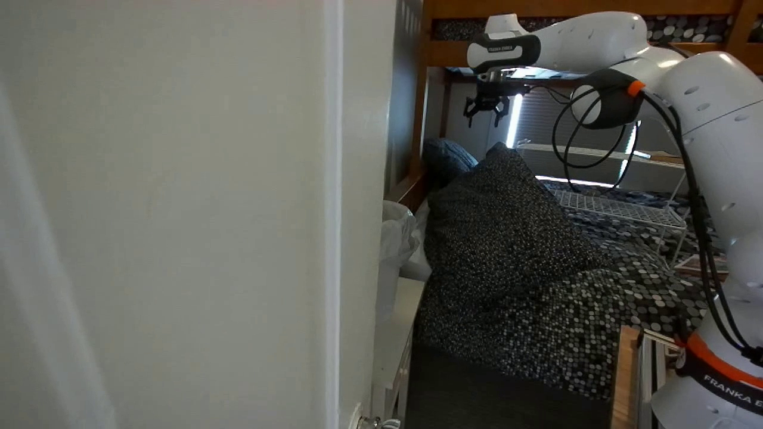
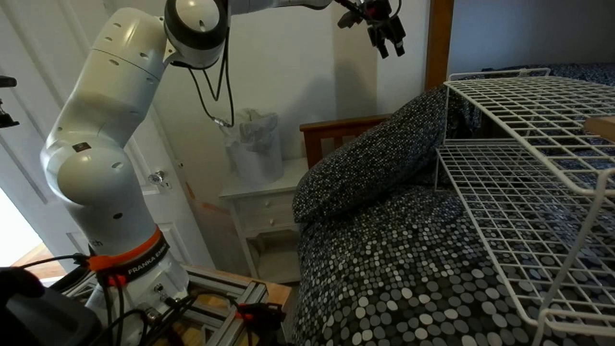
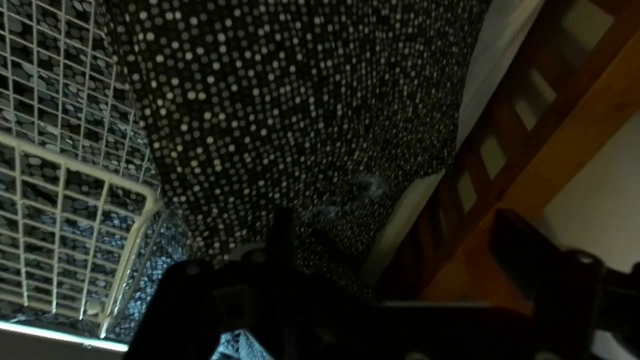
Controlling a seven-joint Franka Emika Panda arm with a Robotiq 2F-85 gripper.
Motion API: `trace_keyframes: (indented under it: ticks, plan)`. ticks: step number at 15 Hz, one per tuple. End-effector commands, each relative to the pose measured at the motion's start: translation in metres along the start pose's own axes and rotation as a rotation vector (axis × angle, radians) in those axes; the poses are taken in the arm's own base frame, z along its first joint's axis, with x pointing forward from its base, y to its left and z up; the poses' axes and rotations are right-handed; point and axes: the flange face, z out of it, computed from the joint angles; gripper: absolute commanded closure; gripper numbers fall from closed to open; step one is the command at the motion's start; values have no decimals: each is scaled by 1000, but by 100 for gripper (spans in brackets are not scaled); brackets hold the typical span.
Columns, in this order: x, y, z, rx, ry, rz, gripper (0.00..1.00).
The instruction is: Pick up the black pillow and lay it on the left side of the bed on the headboard
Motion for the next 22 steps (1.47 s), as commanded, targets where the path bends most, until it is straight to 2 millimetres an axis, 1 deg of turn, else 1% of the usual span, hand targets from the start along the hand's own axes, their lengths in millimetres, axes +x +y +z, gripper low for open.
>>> trace_keyframes:
  ticks: [1, 3, 5, 7, 8, 9, 11, 14, 15, 16, 17, 18, 19, 21, 22]
  plan:
    - [-42, -6, 35, -45, -153, -102, 0]
    - [-62, -11, 62, -99, -203, -106, 0]
    - [-80, -20, 87, -164, -203, -101, 0]
    - [-100, -30, 108, -217, -181, -78, 0]
    - [-110, -38, 117, -242, -150, -78, 0]
    - [-123, -45, 126, -269, -142, -75, 0]
    - [-152, -65, 140, -321, -92, -69, 0]
    - [-208, -103, 159, -393, -16, -76, 0]
    - [-222, -114, 166, -408, 12, -74, 0]
    - [-189, -108, 164, -398, -23, -77, 0]
    - [-201, -117, 168, -405, -20, -81, 0]
    - [-203, -122, 168, -399, -21, -87, 0]
    - [-199, -121, 167, -395, -18, -82, 0]
    - [-189, -110, 165, -395, -14, -68, 0]
    - [-186, -107, 165, -395, -14, -64, 0]
